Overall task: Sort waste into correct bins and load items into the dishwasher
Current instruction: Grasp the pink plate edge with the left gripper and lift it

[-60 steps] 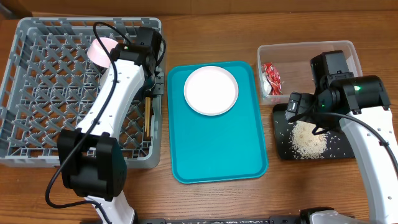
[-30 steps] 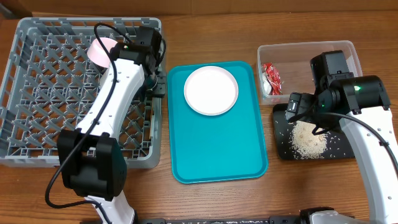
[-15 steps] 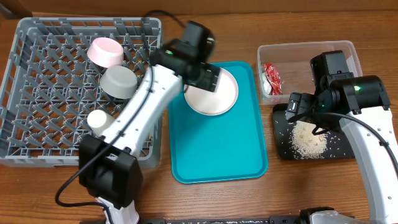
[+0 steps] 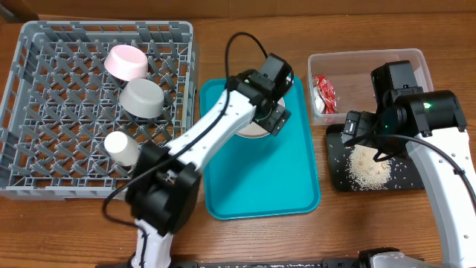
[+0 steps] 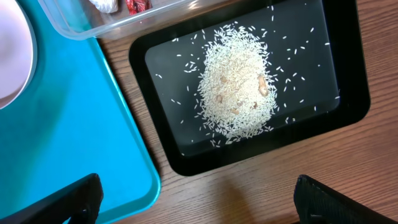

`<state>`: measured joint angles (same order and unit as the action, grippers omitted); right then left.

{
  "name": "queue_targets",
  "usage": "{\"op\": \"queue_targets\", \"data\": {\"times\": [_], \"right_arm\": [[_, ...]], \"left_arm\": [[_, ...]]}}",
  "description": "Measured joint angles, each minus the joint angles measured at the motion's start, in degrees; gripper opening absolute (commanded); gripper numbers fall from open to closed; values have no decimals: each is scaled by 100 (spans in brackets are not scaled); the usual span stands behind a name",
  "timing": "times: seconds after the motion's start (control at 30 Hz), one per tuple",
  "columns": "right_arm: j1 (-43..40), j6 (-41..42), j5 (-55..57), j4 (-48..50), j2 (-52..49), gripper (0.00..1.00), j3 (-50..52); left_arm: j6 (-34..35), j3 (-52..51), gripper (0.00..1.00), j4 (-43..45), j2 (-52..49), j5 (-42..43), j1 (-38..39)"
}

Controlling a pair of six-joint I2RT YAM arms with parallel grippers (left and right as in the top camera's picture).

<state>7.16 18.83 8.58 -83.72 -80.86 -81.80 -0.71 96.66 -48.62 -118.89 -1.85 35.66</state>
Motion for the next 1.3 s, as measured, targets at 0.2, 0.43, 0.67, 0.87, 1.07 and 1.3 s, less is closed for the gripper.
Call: {"op": "queue_targets", "data": {"times": [0.2, 0.43, 0.67, 0.87, 1.07, 1.3], "right_arm": [[0, 0, -2, -2, 0, 100, 0], [0, 4, 0, -4, 0, 100, 0], [0, 0, 0, -9, 0, 100, 0], [0, 2, 0, -35, 0, 100, 0], [0, 2, 0, -31, 0, 100, 0], [0, 2, -2, -31, 0, 100, 0]], "left_arm": [[-98, -76, 79, -166, -595, -22, 0], [-81, -107, 59, -444, -675, -31, 0], [44, -136, 40, -522, -678, -31, 0], [138, -162, 11, -514, -680, -35, 0], [201, -155, 4, -490, -669, -66, 17], [229, -15, 4, -667, -671, -74, 66]]}}
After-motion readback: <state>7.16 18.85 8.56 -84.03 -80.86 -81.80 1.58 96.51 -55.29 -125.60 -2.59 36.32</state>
